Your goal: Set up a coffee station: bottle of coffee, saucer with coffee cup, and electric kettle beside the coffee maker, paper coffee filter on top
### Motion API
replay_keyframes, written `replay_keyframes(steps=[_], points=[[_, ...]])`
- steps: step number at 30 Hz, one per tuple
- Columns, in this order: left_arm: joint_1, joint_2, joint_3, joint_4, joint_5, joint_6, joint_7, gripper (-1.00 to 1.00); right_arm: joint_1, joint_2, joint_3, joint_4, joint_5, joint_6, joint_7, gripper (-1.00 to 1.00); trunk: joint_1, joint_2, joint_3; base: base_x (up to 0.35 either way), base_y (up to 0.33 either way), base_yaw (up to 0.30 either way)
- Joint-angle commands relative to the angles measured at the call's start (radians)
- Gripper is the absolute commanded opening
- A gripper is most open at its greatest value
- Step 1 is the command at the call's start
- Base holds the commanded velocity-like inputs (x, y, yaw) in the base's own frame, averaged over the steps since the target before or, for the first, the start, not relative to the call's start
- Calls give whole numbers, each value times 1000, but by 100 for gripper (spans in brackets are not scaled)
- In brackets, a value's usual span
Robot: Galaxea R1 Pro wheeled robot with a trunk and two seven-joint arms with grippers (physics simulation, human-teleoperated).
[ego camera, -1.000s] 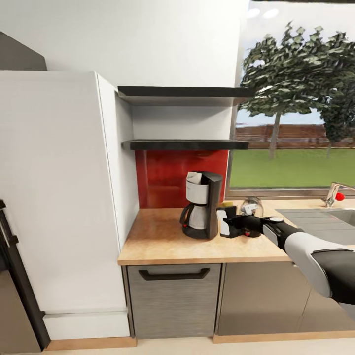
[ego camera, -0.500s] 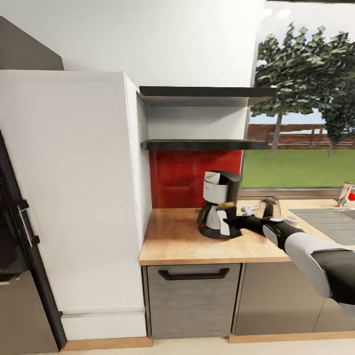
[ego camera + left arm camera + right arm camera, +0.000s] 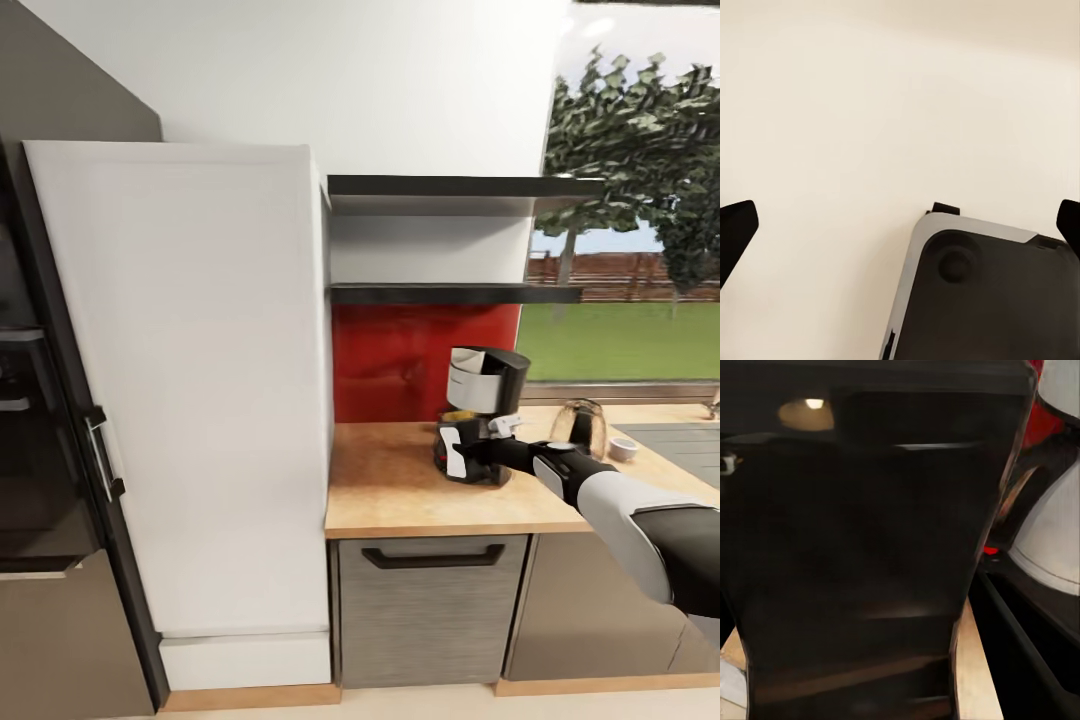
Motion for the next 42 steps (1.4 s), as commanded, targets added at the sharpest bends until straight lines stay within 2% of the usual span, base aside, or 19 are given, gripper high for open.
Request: replay_keyframes(steps=[1, 8, 11, 13, 17, 23, 31, 33, 36, 37, 40, 42], points=[[0, 0, 4, -1, 0, -1, 0, 100, -1, 0, 3, 3, -13, -2, 3, -100, 0, -1, 0, 0, 334, 0], [0, 0, 4, -1, 0, -1, 0, 100, -1, 1, 3, 5, -15, -16, 2, -100, 0, -1, 0, 0, 334, 0], [0, 0, 4, -1, 0, -1, 0, 100, 0, 1, 3, 30, -18, -89, 1, -100, 0, -1, 0, 0, 334, 0], [0, 0, 4, -1, 0, -1, 0, 100, 0, 1, 3, 48, -21, -171, 0, -100, 0, -1, 0, 0, 334, 0], [0, 0, 4, -1, 0, -1, 0, 100, 20, 2, 3, 55, -22, -224, -3, -100, 0, -1, 0, 0, 334, 0], [0, 0, 4, -1, 0, -1, 0, 100, 77, 2, 3, 55, -25, -234, -4, -100, 0, -1, 0, 0, 301, 0], [0, 0, 4, 0, 0, -1, 1, 100, 116, 2, 0, 55, -32, -236, -6, -100, 0, -1, 0, 31, 29, 0], [1, 0, 4, 0, 0, -1, 6, 100, 117, 2, -1, 55, -68, -236, -7, -100, 0, -1, 0, 225, 1, 0], [1, 0, 4, 1, 0, -1, 11, 100, 117, 2, -1, 55, -204, -235, -7, -100, 0, -1, 0, 78, 0, 0], [1, 0, 4, 1, 0, -1, 13, 100, 117, 2, -1, 55, -275, -235, -7, -100, 0, -1, 0, 15, 0, 0], [1, 0, 4, 1, 0, -1, 14, 100, 117, 2, -1, 55, -307, -235, -7, -100, 0, -1, 0, 8, 0, 0], [1, 0, 4, 1, 0, -1, 14, 100, 117, 2, -1, 55, -314, -235, -7, -100, 0, -1, 0, 127, 0, 0]])
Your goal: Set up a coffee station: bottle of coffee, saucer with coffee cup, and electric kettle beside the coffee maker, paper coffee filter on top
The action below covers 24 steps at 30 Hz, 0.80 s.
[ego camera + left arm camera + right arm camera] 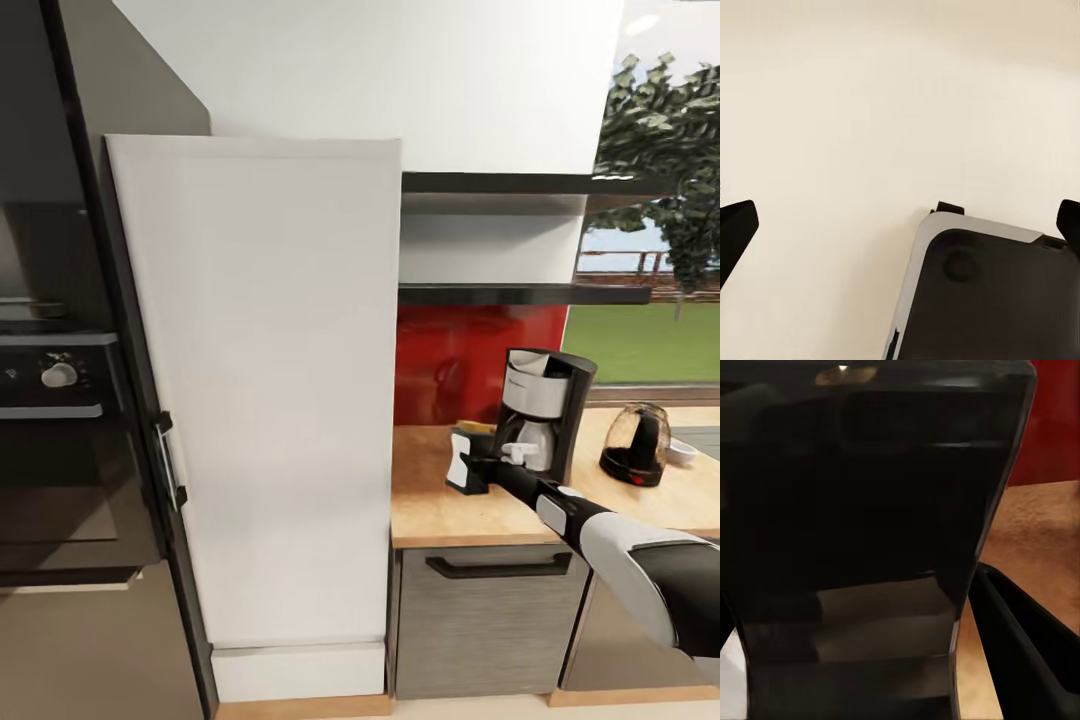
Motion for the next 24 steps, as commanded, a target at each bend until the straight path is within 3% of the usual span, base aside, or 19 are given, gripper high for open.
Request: replay_keyframes(steps=[1, 14, 24], points=[[1, 0, 4, -1, 0, -1, 0, 100, -1, 0, 8, 4, -11, -6, 5, -100, 1, -1, 0, 187, 0, 0], [1, -2, 3, 0, 0, -1, 39, 100, -1, -1, 8, 4, -14, -6, 5, -100, 1, -1, -7, 44, 0, 0], [1, -5, 2, -1, 0, -2, 40, 100, -1, -1, 8, 4, -14, -6, 5, -100, 39, -71, -54, 0, 0, 0]])
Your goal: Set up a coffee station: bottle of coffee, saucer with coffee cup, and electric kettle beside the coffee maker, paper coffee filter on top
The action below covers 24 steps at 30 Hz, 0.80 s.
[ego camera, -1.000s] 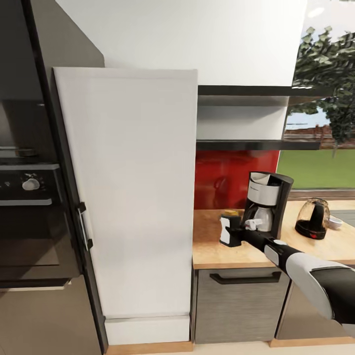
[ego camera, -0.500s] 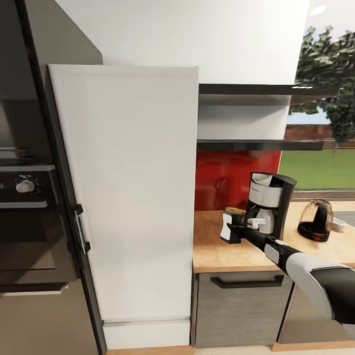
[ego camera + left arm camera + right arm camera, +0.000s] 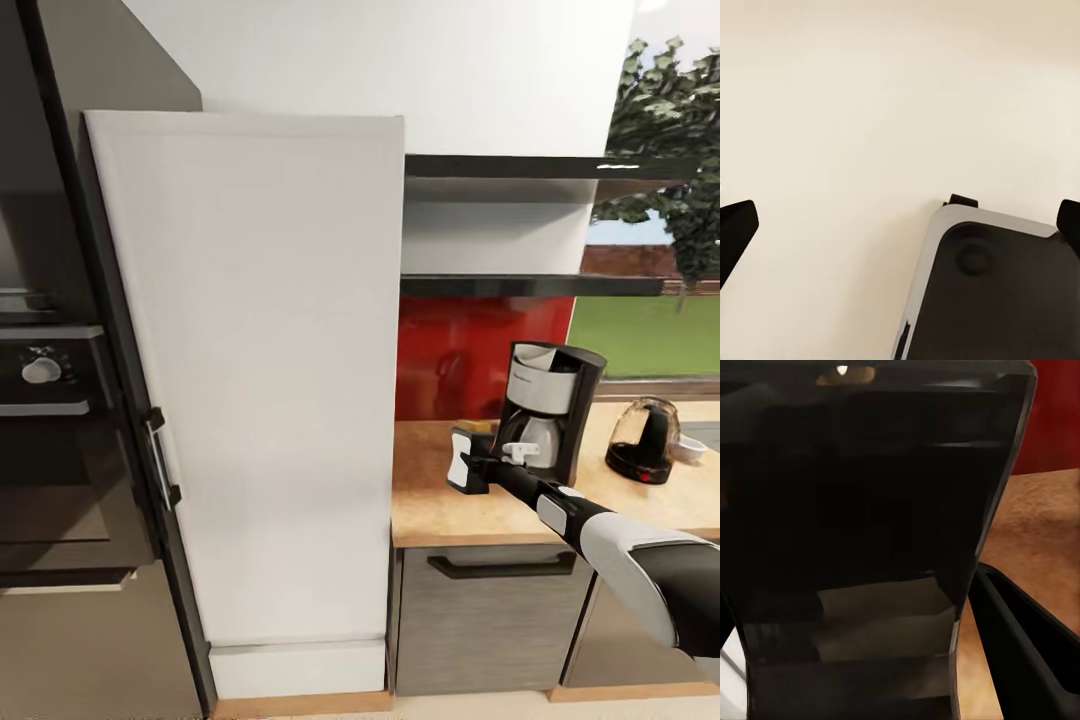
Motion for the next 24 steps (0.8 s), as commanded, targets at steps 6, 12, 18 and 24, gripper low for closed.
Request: replay_keyframes(steps=[6, 12, 18, 24], points=[[0, 0, 3, -1, 1, -3, -1, 100, -1, 2, 7, 4, -11, -6, 5, -100, 23, -43, -28, 0, 0, 0], [1, 0, 3, -2, 0, -3, -1, 100, -1, 0, 6, 4, -15, -128, 5, -100, 46, -85, -54, 0, 0, 0], [1, 0, 2, -2, -1, -3, -1, 100, -1, 0, 6, 4, -15, -157, 5, -100, 69, -127, -81, 0, 0, 0], [0, 0, 2, -2, -1, -3, -1, 100, -1, 0, 6, 4, -15, -158, 4, -100, 92, -169, -109, 0, 0, 0]])
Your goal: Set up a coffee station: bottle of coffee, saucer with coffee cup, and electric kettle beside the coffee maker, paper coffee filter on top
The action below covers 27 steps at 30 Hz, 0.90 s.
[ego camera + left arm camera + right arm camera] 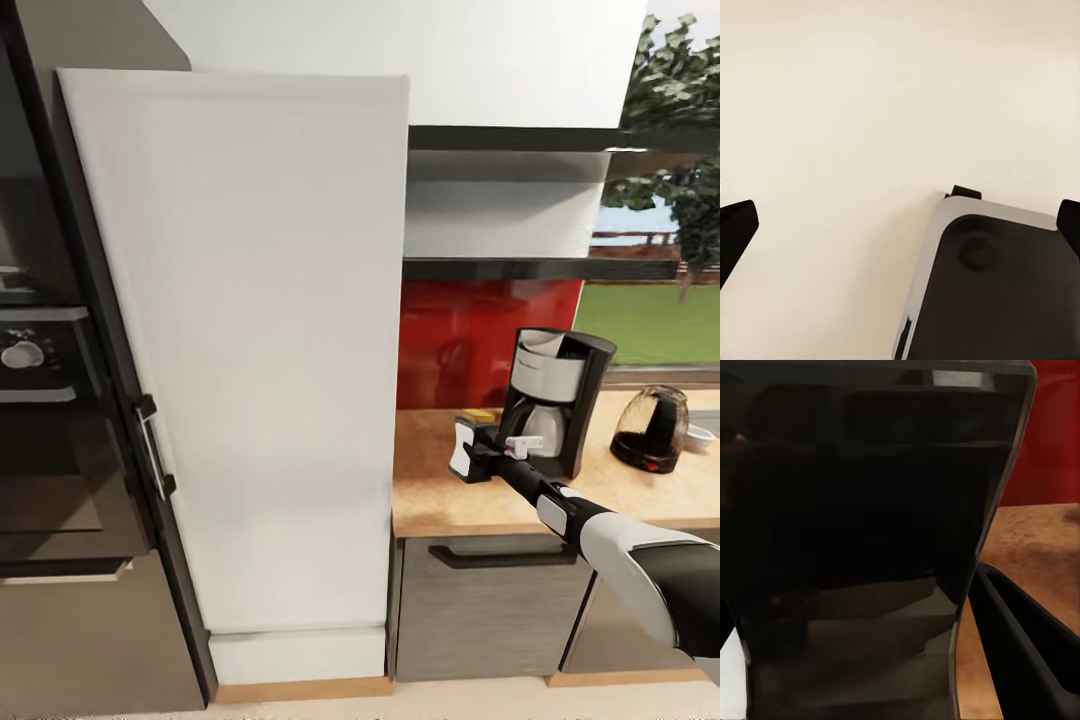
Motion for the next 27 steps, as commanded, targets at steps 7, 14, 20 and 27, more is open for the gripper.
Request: replay_keyframes(steps=[7, 14, 20, 27], points=[[0, 0, 3, -2, 1, -1, 0, 100, -2, 0, 7, 4, -12, -5, 6, -100, 27, -51, -29, 0, 0, 0], [0, -2, 2, -6, 2, -3, 0, 100, -1, -1, 7, 4, -10, -5, 8, -100, 50, -93, -48, 0, 0, 0], [1, -2, 2, -6, 2, -3, 0, 100, -1, -1, 7, 4, -10, -5, 6, -100, 50, -93, -48, 0, 0, 0], [1, -2, 2, -6, 2, -3, 0, 100, -1, -1, 7, 4, -10, -5, 3, -100, 50, -93, -48, 0, 0, 0]])
